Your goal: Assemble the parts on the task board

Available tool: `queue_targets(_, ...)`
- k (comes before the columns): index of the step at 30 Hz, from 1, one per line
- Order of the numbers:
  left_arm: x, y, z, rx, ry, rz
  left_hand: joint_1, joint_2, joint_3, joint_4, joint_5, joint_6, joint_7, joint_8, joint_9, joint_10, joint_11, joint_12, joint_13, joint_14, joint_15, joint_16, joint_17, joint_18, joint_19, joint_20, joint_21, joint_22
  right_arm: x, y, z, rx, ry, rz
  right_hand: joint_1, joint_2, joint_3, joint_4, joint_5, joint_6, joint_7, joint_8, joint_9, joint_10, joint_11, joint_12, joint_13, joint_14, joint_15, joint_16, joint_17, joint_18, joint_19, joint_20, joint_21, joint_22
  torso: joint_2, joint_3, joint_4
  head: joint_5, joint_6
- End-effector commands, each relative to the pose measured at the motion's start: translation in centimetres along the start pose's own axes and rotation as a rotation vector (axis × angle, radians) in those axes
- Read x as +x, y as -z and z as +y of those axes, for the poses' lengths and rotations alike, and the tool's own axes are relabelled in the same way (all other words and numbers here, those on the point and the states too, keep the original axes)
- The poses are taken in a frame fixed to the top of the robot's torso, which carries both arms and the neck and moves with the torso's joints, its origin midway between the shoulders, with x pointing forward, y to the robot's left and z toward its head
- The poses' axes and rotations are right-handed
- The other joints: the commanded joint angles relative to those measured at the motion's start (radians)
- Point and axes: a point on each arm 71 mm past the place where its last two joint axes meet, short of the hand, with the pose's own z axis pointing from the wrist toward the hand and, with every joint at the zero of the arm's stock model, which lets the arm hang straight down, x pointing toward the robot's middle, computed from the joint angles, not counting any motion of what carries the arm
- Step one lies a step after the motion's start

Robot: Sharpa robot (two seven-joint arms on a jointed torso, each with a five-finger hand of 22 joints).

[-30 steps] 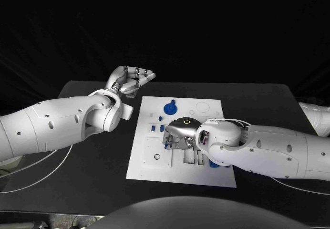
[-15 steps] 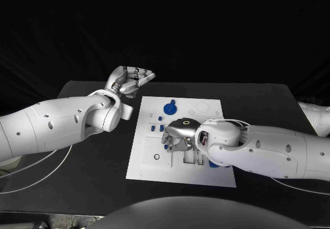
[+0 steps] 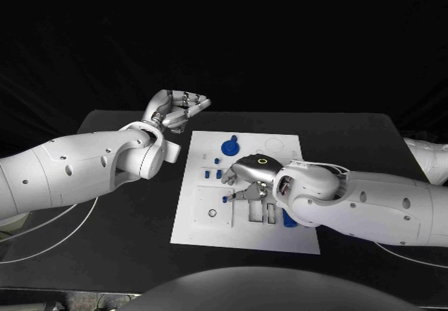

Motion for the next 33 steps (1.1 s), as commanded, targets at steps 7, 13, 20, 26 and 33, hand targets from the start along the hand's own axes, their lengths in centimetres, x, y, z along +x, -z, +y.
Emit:
queue_targets(7,0.3,-0.2,-0.1,0.008,0.012,0.016,-0.001,0.012,0.006,0.001,0.005,-0.003,0.004,-0.006,-0.001,0.000,0.003,-0.001,0.000,0.091,0.002,-0.006,0.225,0.011,0.052,0.005,-0.004,0.239,-5.1,3.2,-2.9,0.091,-0.122,-0.092,0.004,0.035,0.003,-0.005,-0.003,0.006,-0.004,-0.004,-0.001,-0.004,-0.001,0.000,-0.002,0.104,0.007,0.004,0.263,-0.014,0.105,0.008,0.004,0.263,0.000,-0.0009,0.0004,-0.023,0.000)
queue_targets(13,0.5,-0.2,-0.2,0.009,0.012,0.018,-0.002,0.011,0.005,0.001,0.005,-0.004,0.004,-0.007,-0.001,-0.001,0.003,-0.002,0.000,0.090,0.002,-0.007,0.224,0.011,0.051,0.005,-0.006,0.239,-6.5,5.2,-5.9,0.204,-0.079,-0.053,0.006,0.047,-0.001,-0.008,-0.004,-0.032,-0.012,-0.014,-0.007,-0.037,-0.008,-0.007,-0.002,0.104,-0.007,0.004,0.263,-0.014,0.105,-0.001,0.004,0.263,-0.001,-0.0006,-0.0056,-0.033,0.000)
queue_targets(20,0.5,-0.2,-0.1,0.009,0.012,0.018,-0.002,0.011,0.004,0.001,0.005,-0.005,0.004,-0.007,-0.002,-0.002,0.004,-0.002,0.000,0.090,0.002,-0.007,0.224,0.012,0.050,0.005,-0.007,0.238,-6.1,6.6,-8.4,0.310,-0.061,-0.013,-0.002,0.054,-0.009,-0.002,-0.004,-0.041,-0.012,-0.013,-0.007,-0.064,-0.009,-0.007,-0.002,0.104,-0.012,0.004,0.263,-0.014,0.105,-0.009,0.004,0.263,-0.002,-0.0004,-0.0045,-0.047,0.000)
queue_targets(26,0.3,-0.2,-0.1,0.006,0.009,0.014,-0.002,0.011,0.004,0.001,0.005,-0.005,0.004,-0.007,-0.002,-0.002,0.004,-0.002,0.000,0.090,0.002,-0.007,0.224,0.012,0.050,0.005,-0.007,0.238,-5.0,6.8,-9.1,0.350,-0.038,0.031,-0.005,0.053,-0.013,-0.001,-0.004,-0.042,-0.010,-0.012,-0.006,-0.066,-0.007,-0.006,-0.002,0.104,-0.009,0.004,0.263,-0.014,0.105,-0.009,0.004,0.263,-0.002,-0.0007,-0.0072,-0.046,0.000)
queue_targets(33,0.3,-0.2,-0.1,0.006,0.010,0.014,-0.002,0.011,0.004,0.001,0.005,-0.005,0.004,-0.007,-0.002,-0.002,0.004,-0.002,0.000,0.090,0.002,-0.007,0.224,0.012,0.050,0.005,-0.007,0.238,-3.7,6.3,-9.0,0.352,-0.017,0.096,-0.014,0.048,-0.025,0.002,-0.005,-0.045,-0.009,-0.011,-0.006,-0.057,-0.005,0.002,0.001,0.104,-0.002,0.004,0.263,-0.014,0.105,-0.004,0.004,0.263,-0.001,-0.0010,-0.0046,-0.047,0.000)
